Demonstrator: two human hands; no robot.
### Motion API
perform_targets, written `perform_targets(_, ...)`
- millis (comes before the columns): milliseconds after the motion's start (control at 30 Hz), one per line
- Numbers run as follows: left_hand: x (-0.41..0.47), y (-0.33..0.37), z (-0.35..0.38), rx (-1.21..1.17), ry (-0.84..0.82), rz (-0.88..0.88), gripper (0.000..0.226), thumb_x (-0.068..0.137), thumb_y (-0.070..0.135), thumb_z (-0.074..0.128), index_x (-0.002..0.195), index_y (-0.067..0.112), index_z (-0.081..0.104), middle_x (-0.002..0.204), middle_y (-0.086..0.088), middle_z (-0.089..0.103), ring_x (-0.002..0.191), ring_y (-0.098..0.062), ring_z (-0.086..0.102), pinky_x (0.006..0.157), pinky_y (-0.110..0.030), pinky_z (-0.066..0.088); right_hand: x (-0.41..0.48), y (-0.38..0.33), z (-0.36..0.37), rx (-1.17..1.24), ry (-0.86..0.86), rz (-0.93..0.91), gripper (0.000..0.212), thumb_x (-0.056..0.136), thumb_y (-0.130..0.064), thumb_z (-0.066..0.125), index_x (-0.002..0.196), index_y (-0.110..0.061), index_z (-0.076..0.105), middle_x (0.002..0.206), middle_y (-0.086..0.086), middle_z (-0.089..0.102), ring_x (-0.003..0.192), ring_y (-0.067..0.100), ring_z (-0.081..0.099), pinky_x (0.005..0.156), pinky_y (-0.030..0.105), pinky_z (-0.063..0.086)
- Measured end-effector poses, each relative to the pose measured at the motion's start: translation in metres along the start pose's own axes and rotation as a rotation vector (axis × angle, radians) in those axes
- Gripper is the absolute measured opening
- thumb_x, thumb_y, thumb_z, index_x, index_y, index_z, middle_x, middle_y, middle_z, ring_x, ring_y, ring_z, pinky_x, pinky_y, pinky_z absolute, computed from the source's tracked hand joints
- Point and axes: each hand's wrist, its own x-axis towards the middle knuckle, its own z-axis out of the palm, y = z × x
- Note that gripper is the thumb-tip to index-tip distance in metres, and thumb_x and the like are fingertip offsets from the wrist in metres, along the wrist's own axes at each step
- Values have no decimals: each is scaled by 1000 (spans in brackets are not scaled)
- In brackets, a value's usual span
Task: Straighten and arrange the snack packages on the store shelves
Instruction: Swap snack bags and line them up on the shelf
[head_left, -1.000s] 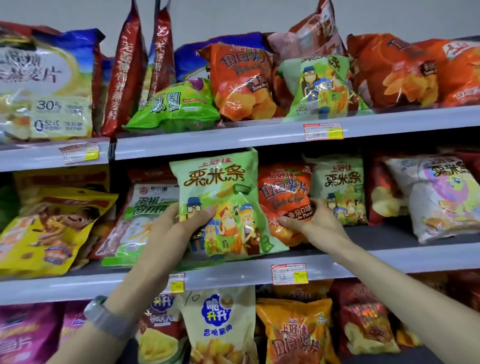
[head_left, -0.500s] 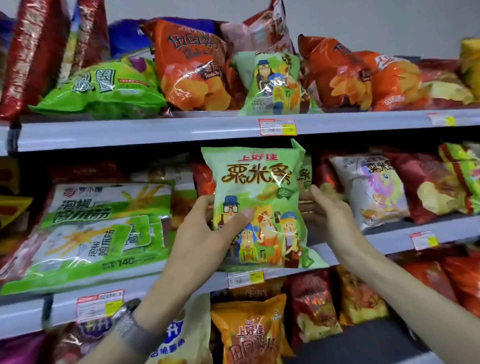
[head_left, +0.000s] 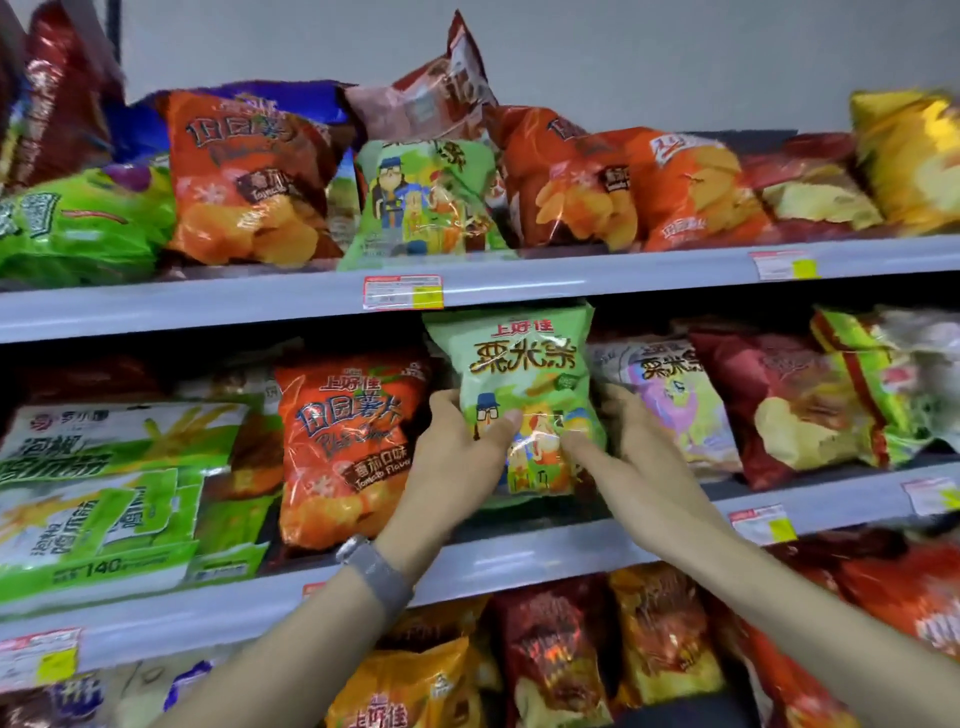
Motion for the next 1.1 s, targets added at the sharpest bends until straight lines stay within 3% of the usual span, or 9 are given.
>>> perform_targets(133,11,-10,28,-15,88,-46,43,102,32,68,127,21,34,110,9,66,93,-11,69,76,-30,56,16,15,-1,-85,-139,-46,63,86,-66,58,140,-38,41,136,-11,55,126,14,52,107,46,45)
perform_targets(233,15,-19,41,15,125,-84,42,103,28,67,126,20,33,104,14,61,92,-9,65,84,-34,54,21,21,2,-118,-289,-53,47,97,-44,62,139,-36,44,125,-11,53,114,13,50,93,36,41)
perform_targets(333,17,-25,50,30,109,-121,40,104,23,65,128,18,34,107,10,62,92,-8,63,88,-37,57,26,33,8,-79,-367,11,44,93,-41,64,133,-35,49,125,-6,60,115,19,59,91,35,46)
perform_targets(467,22,-27,56,-19,67,-127,38,105,17,63,128,16,33,115,1,65,100,-9,67,74,-22,56,30,43,8,-96,-336,-22,44,89,-39,65,131,-34,51,123,-5,63,113,21,62,95,37,50)
perform_targets(667,23,-26,48,-15,42,-210,43,103,26,67,129,17,34,113,0,67,99,-18,72,91,-46,63,36,41,5,-158,-384,-51,48,91,-44,63,135,-31,49,123,-7,59,112,18,60,93,38,51)
perform_targets(767,16,-23,39,116,11,-248,53,101,34,67,139,14,35,117,0,66,106,-23,70,100,-50,59,31,40,3,-221,-404,-62,44,96,-40,63,136,-34,46,119,-11,54,107,16,57,87,35,47)
perform_targets(867,4,-15,24,312,-61,-244,75,95,36,71,152,12,29,140,-7,58,120,-27,63,105,-45,53,22,36,-4,-315,-400,-78,54,92,-49,60,140,-37,39,131,-3,58,114,24,61,94,43,52)
perform_targets(967,-21,-4,10,466,-190,-161,72,93,40,70,150,15,34,145,-5,51,125,-25,54,105,-36,46,16,37,-9,-491,-399,-140,65,94,-55,53,151,-33,31,144,4,53,122,31,56,95,42,50)
perform_targets(1100,-53,-1,-6,670,-241,-2,62,101,46,61,155,22,44,152,-4,49,134,-26,53,103,-30,43,-6,31,-19,-601,-384,-137,57,101,-55,47,148,-24,45,145,2,53,130,28,49,97,40,46)
